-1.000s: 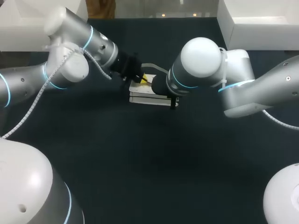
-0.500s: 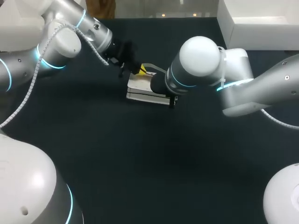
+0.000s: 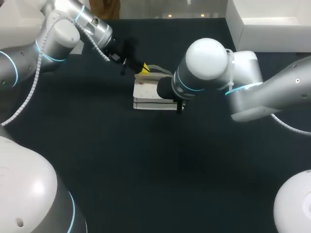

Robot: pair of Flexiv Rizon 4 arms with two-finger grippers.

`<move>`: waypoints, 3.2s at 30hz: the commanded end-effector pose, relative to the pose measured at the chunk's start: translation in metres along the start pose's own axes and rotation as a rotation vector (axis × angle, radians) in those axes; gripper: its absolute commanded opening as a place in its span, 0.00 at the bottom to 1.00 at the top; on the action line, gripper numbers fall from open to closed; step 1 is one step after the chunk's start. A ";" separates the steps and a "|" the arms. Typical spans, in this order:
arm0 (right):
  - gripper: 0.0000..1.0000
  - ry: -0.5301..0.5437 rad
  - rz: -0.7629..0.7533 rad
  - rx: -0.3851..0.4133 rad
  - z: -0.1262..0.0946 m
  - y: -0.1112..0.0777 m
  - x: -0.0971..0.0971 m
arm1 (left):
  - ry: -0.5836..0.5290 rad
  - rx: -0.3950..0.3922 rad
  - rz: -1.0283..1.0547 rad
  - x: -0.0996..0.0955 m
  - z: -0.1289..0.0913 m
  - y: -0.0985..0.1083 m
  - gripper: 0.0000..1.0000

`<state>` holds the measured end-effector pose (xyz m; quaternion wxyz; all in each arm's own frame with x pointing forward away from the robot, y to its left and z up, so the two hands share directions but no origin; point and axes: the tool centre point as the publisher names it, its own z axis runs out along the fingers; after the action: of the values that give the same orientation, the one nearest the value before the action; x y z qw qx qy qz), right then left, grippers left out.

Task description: Pick up the bag, open it, inspect its contents, close it, and place it on the opposite side

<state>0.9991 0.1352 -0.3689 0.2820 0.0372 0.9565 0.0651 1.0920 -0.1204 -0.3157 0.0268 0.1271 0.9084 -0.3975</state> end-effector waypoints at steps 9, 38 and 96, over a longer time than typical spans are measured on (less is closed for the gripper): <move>0.00 -0.006 0.001 -0.005 -0.001 -0.002 0.002 | 0.001 -0.066 0.061 0.002 0.006 0.002 0.00; 0.00 -0.006 0.001 -0.005 -0.001 -0.002 0.002 | -0.283 -0.220 0.188 0.006 0.021 0.001 0.46; 0.00 -0.006 0.001 -0.005 -0.001 -0.002 0.002 | -0.218 -0.146 -0.042 -0.033 0.048 0.028 0.00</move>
<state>0.9975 0.1339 -0.3682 0.2826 0.0370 0.9562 0.0661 1.1265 -0.1444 -0.3599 0.1278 0.0610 0.9306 -0.3374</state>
